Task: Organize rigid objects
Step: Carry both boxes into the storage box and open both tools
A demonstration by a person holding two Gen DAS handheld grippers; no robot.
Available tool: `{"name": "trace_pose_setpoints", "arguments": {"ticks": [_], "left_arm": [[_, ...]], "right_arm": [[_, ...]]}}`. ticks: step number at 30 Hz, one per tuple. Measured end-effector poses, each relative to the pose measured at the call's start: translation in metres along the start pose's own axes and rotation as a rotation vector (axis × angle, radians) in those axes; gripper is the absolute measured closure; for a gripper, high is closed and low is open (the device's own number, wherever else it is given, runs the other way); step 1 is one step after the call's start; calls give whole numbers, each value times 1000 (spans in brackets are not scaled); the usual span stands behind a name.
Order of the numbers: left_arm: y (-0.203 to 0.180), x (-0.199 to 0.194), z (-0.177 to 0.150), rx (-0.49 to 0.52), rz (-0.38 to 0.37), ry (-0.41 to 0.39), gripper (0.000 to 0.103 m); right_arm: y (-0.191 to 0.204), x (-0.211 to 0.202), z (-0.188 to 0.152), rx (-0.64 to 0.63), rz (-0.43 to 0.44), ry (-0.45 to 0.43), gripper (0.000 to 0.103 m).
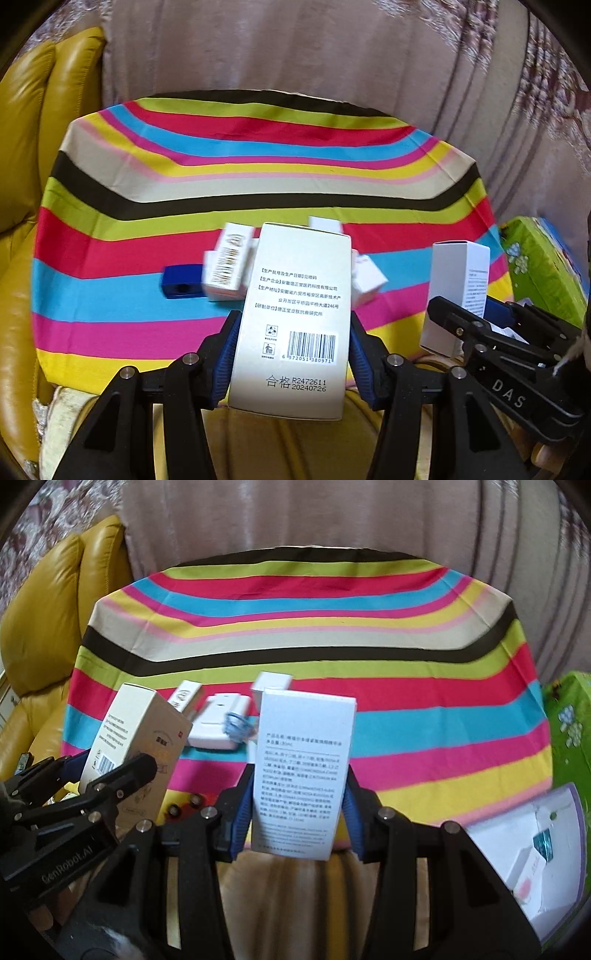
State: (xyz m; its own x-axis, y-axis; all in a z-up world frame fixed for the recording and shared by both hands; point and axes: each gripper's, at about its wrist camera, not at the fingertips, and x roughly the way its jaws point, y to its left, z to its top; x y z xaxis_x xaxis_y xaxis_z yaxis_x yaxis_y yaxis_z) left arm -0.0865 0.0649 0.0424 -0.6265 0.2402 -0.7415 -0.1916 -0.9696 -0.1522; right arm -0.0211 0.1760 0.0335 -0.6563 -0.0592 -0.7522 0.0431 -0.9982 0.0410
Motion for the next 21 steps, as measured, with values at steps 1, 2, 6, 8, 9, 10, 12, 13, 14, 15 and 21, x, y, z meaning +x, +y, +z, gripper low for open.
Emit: {"name": "trace_pose_setpoints", "arguments": {"ticks": [1,2,6,8,9,10,12,13,14,15,21], "left_arm": [[-8,1,-1,17,-8,4,49],[-13,1,-1,27,-12,7,49],[-36,3,-4,66,-44,23,49],[-49,4,-6,94,-50,29,49],[-54,4,-7,104,-52,30,49],[-61,4,-7,116,-58,33,49],[-69,4,-8,129,-68,40,49],[-75,5,-8,137,-78,47,48],[-79,6,-9,143,-89,54,49],[-83,6,-10,148,-98,59,49],[-121,10,-16,214,-150,89,49]], "right_arm": [[-7,-3,-2,8,-5,1,55],[-12,-4,-3,14,-7,2,55],[-42,-16,-13,58,-30,4,55],[-55,-20,-17,83,-42,6,55],[-62,-22,-19,96,-48,6,55],[-68,-24,-22,107,-55,5,55],[-79,-27,-24,119,-69,4,55],[-86,-29,-26,129,-75,4,55],[-90,-31,-28,137,-80,4,55],[-96,-33,-29,145,-86,2,55],[-122,-43,-38,168,-147,0,55]]}}
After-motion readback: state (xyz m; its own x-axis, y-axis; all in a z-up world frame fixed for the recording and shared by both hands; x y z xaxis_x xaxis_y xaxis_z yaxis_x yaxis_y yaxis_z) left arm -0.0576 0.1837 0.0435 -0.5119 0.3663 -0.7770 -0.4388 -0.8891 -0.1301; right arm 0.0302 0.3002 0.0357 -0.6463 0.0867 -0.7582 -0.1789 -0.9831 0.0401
